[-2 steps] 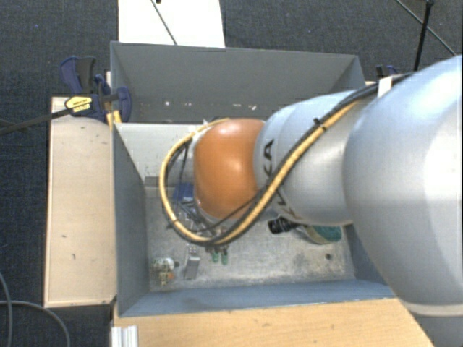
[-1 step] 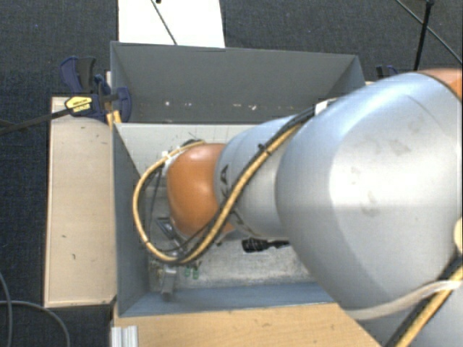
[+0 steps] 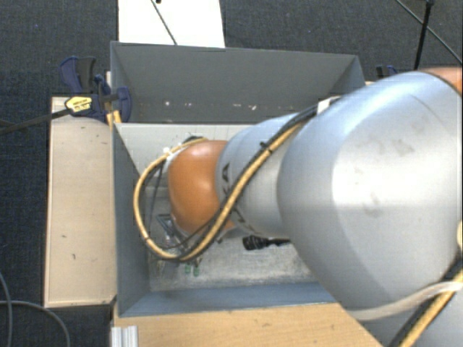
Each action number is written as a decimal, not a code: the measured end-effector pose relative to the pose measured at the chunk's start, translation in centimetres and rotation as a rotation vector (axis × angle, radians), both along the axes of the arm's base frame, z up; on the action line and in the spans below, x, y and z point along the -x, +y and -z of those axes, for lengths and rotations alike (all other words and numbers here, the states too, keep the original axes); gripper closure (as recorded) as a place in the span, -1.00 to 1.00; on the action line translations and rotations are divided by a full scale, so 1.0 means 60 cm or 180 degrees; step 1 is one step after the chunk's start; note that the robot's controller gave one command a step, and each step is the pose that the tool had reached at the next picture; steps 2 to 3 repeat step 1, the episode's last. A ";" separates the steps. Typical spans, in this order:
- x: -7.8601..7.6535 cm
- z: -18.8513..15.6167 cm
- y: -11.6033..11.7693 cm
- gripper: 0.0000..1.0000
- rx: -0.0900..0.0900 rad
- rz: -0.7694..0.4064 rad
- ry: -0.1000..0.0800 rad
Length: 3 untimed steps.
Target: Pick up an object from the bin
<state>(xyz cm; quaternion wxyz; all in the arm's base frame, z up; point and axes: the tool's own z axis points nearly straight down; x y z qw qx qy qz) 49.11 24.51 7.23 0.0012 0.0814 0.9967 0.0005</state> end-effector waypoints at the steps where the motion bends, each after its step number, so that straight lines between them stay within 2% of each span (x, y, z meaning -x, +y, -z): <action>1: -0.010 -0.227 0.005 1.00 -0.0012 0.0176 -0.0020; 3: -0.010 -0.227 0.005 1.00 -0.0012 0.0176 -0.0020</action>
Offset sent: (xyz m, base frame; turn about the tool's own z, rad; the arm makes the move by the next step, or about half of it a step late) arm 0.0038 0.0026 0.1313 0.0564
